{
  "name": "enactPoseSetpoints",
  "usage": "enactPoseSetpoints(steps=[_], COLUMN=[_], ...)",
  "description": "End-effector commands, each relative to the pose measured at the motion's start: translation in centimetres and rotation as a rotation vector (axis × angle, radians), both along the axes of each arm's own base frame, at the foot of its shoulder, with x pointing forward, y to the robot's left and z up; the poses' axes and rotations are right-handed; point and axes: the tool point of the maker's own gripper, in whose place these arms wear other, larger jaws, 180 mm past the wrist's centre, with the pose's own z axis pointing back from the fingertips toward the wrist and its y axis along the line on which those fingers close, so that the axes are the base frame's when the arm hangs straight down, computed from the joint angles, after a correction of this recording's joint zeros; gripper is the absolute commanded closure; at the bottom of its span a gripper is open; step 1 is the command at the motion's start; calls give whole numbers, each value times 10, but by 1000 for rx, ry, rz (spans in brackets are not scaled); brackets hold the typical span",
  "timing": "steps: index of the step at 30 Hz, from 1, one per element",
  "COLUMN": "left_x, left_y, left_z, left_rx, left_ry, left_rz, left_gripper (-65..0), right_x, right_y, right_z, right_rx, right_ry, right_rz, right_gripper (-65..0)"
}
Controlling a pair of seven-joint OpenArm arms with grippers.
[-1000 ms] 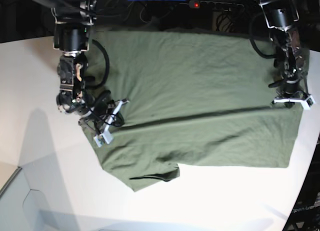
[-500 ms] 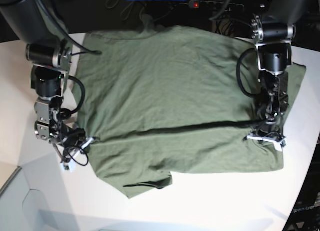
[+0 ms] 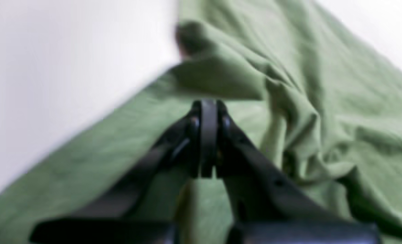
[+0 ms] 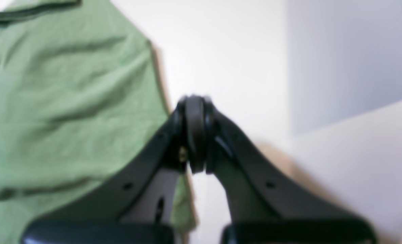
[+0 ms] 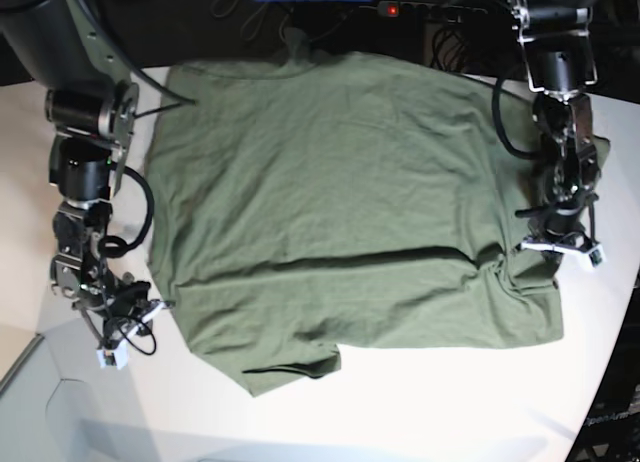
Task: Layout the t-shirt on the table in an organized manner, then fold the t-shirt properly
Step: 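Grasp the shirt with both grippers and pull it flat, then move both grippers to the collar edge and grasp the shirt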
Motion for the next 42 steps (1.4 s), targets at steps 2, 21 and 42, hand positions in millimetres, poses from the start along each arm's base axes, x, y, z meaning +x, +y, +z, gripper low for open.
enactPoseSetpoints(steps=[2,21,42], left_x=[11,-144,-160], left_y=[4,52,21], left_z=[44,-41,-22], left_rx=[34,-55,-45], left_ry=[-127,299,251], left_rz=[-8,115,69], left_gripper=[-1,-1,-1], right_x=[18,-1,34], right_y=[27,41,-16], right_z=[29,-44,5], right_rx=[38,165,39], right_ry=[-86,-45,-185], right_rz=[36,-30,-155], right_gripper=[0,0,0])
